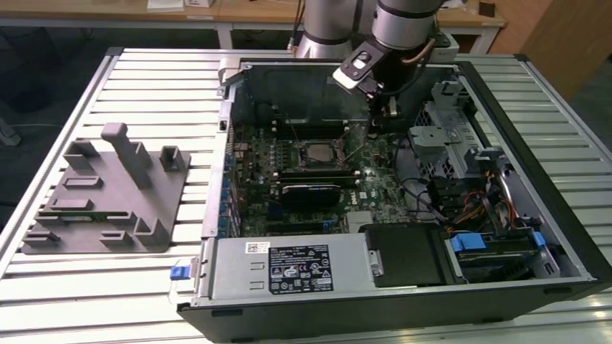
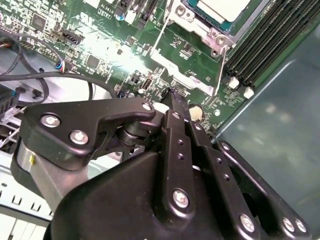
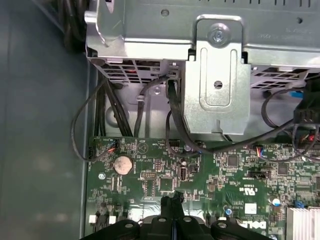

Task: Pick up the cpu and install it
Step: 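Close the cpu cover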

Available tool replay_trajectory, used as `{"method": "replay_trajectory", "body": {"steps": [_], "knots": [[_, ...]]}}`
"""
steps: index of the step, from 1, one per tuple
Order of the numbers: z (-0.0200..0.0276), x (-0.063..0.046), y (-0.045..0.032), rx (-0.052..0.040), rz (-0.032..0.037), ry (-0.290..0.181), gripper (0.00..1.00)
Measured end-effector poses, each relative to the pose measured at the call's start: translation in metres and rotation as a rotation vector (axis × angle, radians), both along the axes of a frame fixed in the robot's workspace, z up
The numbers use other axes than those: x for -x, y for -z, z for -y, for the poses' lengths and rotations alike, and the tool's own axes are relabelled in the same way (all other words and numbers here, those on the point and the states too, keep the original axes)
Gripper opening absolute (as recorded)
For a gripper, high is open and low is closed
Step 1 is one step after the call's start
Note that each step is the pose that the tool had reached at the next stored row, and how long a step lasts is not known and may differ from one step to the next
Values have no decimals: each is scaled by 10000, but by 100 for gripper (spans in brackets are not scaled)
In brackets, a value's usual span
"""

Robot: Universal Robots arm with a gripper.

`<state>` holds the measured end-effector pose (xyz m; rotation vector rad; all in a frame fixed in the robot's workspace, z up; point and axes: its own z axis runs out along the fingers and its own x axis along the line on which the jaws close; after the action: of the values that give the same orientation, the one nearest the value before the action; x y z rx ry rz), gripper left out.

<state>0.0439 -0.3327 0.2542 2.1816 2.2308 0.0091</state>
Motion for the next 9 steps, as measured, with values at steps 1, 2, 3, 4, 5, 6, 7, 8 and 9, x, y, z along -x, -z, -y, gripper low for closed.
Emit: {"method": "replay_trajectory", "body": {"steps": [1,2,3,4,5,6,7,8,9], "knots": [[0,-2,18,1,-9,0,11],[0,-2,37,1,-18,1,11],[0,-3,55,1,-28,1,11],[0,-3,73,2,-38,1,11],[0,-3,85,2,-46,1,11],[0,-3,92,4,-48,1,11],[0,-3,94,4,-49,0,11],[1,-3,93,5,-49,0,11],[1,-3,93,6,-49,1,11]]}}
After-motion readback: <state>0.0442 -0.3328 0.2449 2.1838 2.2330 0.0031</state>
